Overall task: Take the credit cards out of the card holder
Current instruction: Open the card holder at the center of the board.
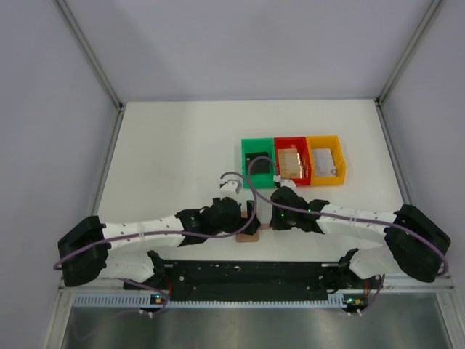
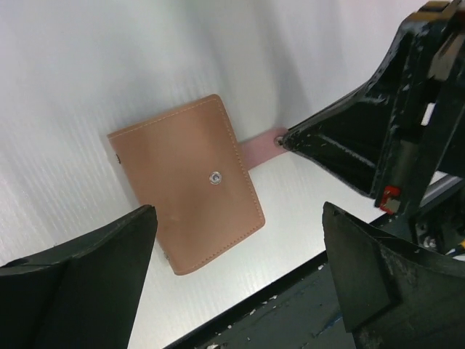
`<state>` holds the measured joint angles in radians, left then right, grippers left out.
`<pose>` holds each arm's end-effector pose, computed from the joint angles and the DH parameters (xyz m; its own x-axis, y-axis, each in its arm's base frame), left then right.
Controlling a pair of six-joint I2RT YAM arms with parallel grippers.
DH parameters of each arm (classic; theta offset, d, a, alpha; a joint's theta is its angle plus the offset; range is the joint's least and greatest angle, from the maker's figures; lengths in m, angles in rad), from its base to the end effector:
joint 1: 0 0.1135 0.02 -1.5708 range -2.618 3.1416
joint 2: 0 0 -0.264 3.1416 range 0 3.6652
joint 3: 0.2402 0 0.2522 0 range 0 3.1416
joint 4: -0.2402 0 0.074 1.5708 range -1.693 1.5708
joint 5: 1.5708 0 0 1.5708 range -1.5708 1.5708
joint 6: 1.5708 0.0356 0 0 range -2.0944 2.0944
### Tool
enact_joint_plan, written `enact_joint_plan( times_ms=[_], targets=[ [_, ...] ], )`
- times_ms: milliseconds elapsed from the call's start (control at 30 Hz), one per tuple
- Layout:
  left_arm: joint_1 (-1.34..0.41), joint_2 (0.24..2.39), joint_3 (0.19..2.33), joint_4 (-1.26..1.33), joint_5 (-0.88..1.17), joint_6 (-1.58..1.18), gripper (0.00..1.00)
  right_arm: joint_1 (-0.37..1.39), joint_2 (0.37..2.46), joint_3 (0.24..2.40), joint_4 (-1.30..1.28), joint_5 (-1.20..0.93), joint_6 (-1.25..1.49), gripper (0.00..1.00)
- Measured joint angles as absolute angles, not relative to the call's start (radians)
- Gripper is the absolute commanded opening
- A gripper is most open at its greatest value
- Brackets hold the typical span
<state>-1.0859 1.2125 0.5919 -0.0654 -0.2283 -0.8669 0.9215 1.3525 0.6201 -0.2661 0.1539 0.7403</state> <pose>0.1216 -0.2136 0.1983 -0.7858 -0.1015 -0.6101 0.2798 0.8213 -0.4971 0.1520 0.1912 0.1603 -0.8723 -0.0467 -0.4867 -0.2012 0.9416 0.2702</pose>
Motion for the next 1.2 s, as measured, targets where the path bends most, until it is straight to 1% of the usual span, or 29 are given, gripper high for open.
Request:
enact_joint_plan(
  times_ms=[200, 433, 567, 700, 867, 1100, 1200],
  targets=[
    [-1.159, 1.369, 0.736, -0.215, -0.33, -0.809, 0.99, 0.834, 1.234, 0.482, -0.153, 0.062, 0.798, 0.0],
    [-1.224, 1.621, 0.992, -0.42, -0.448, -0.787, 0.99, 0.819, 1.225, 0.423, -0.043, 0.0, 0.84, 0.0],
    [-1.255, 1.7, 1.094, -0.504, -0.524, -0.801, 0.99, 0.815, 1.225, 0.406, -0.014, -0.014, 0.852, 0.0],
    [-1.256, 1.748, 1.129, -0.561, -0.577, -0.818, 0.99, 0.815, 1.224, 0.398, 0.002, -0.022, 0.862, 0.0],
    [-1.258, 1.767, 1.132, -0.618, -0.612, -0.826, 0.96, 0.815, 1.207, 0.386, 0.008, -0.024, 0.869, 0.0],
    [-1.259, 1.81, 1.164, -0.659, -0.622, -0.836, 0.95, 0.808, 1.19, 0.386, 0.009, -0.025, 0.875, 0.0],
    [-1.259, 1.831, 1.171, -0.668, -0.622, -0.834, 0.92, 0.808, 1.179, 0.386, 0.009, -0.025, 0.876, 0.0]
  ],
)
